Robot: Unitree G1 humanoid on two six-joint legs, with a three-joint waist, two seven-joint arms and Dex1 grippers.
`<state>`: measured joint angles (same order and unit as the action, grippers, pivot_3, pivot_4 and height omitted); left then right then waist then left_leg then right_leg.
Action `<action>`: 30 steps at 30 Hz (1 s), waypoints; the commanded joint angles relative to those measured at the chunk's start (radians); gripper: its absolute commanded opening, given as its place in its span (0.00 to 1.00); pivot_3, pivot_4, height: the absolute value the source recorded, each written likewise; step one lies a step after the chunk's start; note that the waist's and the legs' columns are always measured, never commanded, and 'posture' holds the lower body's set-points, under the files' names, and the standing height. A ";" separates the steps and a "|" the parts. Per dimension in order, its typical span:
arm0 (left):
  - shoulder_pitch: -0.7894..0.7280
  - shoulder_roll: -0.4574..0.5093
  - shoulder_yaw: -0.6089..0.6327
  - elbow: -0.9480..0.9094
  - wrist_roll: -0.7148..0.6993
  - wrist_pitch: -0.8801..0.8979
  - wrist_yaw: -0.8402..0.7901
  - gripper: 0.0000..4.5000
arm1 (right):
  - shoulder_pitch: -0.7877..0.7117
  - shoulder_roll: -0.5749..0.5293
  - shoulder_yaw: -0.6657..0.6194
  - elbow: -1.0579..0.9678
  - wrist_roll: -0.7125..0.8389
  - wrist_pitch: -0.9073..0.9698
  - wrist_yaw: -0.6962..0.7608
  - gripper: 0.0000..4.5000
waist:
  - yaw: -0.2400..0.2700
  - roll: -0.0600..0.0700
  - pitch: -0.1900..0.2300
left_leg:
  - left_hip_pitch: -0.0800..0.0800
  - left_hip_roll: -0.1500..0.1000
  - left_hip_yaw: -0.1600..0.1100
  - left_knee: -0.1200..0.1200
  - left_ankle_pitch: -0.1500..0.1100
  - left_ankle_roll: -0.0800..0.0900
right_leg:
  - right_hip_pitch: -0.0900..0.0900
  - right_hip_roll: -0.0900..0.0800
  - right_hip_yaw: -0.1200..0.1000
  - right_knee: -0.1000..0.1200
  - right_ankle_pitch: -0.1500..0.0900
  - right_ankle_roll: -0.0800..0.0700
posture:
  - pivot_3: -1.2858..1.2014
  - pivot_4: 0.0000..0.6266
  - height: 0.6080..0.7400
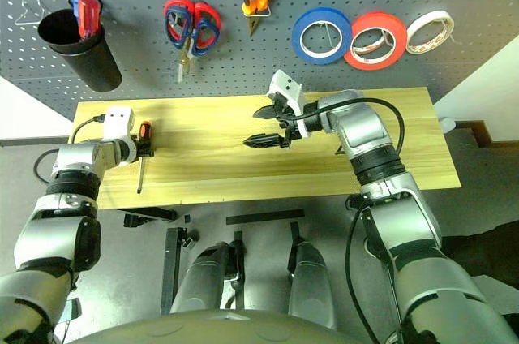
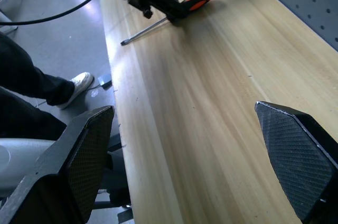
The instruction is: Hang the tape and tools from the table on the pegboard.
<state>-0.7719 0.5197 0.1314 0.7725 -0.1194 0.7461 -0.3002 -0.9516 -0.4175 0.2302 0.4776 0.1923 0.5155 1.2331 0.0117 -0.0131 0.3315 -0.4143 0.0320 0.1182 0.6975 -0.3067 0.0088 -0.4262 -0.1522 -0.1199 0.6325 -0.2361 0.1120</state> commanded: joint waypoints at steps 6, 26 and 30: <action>0.334 0.060 0.045 -0.665 -0.168 0.037 -0.268 0.13 | -0.045 -0.042 -0.111 -0.046 0.090 0.010 0.049 1.00 | 0.002 -0.001 -0.001 | -0.005 0.001 -0.001 0.000 0.000 0.000 | -0.003 0.000 -0.001 -0.001 0.000 0.000 | 0.56 0.40 1.00; 0.396 0.119 0.374 -1.137 -0.491 -0.205 -0.395 0.13 | -0.061 -0.126 -0.331 -0.233 0.390 0.150 0.063 1.00 | 0.031 -0.010 -0.089 | -0.012 0.000 -0.005 0.002 0.000 -0.001 | -0.004 0.001 -0.005 -0.004 0.000 0.000 | 0.57 0.16 1.00; 0.313 0.110 0.371 -1.082 -0.482 -0.296 -0.364 0.13 | -0.093 -0.129 -0.328 -0.213 0.392 0.135 0.064 1.00 | 0.028 -0.010 -0.109 | -0.010 0.000 -0.005 0.001 0.000 -0.001 | -0.003 0.002 -0.005 -0.004 0.000 0.000 | 0.57 0.13 1.00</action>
<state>-0.4193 0.6218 0.4784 -0.3160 -0.6017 0.5113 -0.6796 -1.0063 -0.5332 -0.0787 0.2771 0.5648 0.6692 1.2953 0.0401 -0.0233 0.2222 -0.4245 0.0319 0.1135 0.6982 -0.3062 0.0080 -0.4292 -0.1504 -0.1247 0.6282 -0.2358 0.1119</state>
